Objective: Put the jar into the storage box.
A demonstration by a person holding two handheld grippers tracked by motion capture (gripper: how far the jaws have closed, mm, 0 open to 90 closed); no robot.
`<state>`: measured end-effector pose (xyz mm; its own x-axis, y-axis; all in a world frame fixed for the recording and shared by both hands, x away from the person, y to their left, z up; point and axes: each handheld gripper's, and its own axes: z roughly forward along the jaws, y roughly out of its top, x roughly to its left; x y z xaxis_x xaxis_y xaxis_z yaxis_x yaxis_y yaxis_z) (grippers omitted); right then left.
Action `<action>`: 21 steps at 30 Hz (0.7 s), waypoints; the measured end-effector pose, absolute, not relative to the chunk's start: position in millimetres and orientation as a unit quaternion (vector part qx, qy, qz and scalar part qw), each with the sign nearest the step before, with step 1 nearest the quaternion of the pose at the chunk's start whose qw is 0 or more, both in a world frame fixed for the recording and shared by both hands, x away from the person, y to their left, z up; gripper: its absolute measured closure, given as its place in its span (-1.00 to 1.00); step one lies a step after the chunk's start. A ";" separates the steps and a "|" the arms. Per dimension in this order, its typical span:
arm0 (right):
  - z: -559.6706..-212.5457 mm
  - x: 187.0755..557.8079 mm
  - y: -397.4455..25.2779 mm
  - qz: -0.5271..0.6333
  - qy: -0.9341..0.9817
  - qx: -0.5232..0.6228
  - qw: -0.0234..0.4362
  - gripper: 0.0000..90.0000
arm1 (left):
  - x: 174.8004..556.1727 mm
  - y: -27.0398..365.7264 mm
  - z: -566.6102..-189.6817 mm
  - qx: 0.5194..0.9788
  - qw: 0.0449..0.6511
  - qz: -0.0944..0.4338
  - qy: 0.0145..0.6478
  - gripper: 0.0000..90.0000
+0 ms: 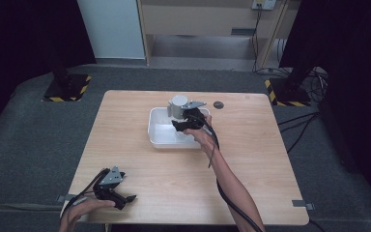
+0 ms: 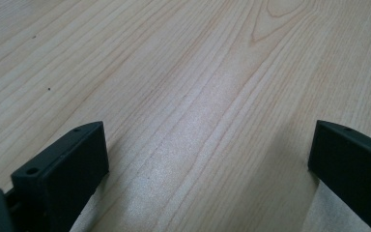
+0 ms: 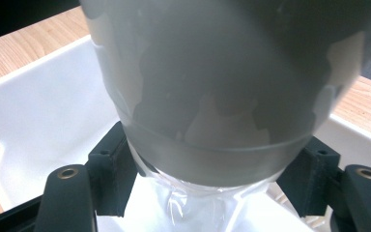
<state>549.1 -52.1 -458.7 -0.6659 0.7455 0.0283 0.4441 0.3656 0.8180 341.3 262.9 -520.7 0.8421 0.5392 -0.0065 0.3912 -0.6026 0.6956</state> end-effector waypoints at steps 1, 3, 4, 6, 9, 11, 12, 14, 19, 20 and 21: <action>-458.6 548.8 -52.2 0.425 0.808 0.369 0.176 -0.32 | 341.2 262.8 -520.8 0.888 0.362 0.103 0.263 -1.00; -458.9 548.4 -52.6 0.423 0.809 0.368 0.177 -0.32 | 341.1 262.8 -520.9 0.888 0.362 0.102 0.264 -1.00; -459.0 548.1 -52.7 0.424 0.808 0.368 0.177 -0.32 | 341.0 262.7 -520.9 0.888 0.362 0.102 0.264 -1.00; -459.2 547.5 -52.7 0.424 0.807 0.370 0.178 -0.32 | 341.0 262.6 -520.9 0.888 0.362 0.101 0.264 -1.00; -459.2 546.9 -53.7 0.424 0.807 0.372 0.175 -0.32 | 340.9 262.6 -520.9 0.888 0.363 0.101 0.264 -1.00; -459.1 546.7 -54.6 0.425 0.806 0.374 0.172 -0.33 | 340.9 262.6 -520.9 0.888 0.363 0.100 0.264 -1.00; -458.8 546.2 -54.9 0.428 0.804 0.376 0.169 -0.35 | 340.9 262.6 -521.0 0.888 0.363 0.100 0.264 -1.00; -458.5 546.2 -55.0 0.431 0.802 0.377 0.168 -0.37 | 340.9 262.5 -521.0 0.888 0.363 0.100 0.264 -1.00; -455.1 546.0 -56.4 0.432 0.801 0.380 0.165 -0.51 | 341.3 262.8 -520.8 0.889 0.362 0.103 0.262 -1.00; -454.6 546.0 -56.9 0.433 0.799 0.384 0.161 -0.54 | 341.2 262.8 -520.8 0.889 0.362 0.103 0.262 -1.00; -453.9 545.7 -58.0 0.433 0.798 0.389 0.155 -0.57 | 341.2 262.8 -520.8 0.889 0.362 0.103 0.262 -1.00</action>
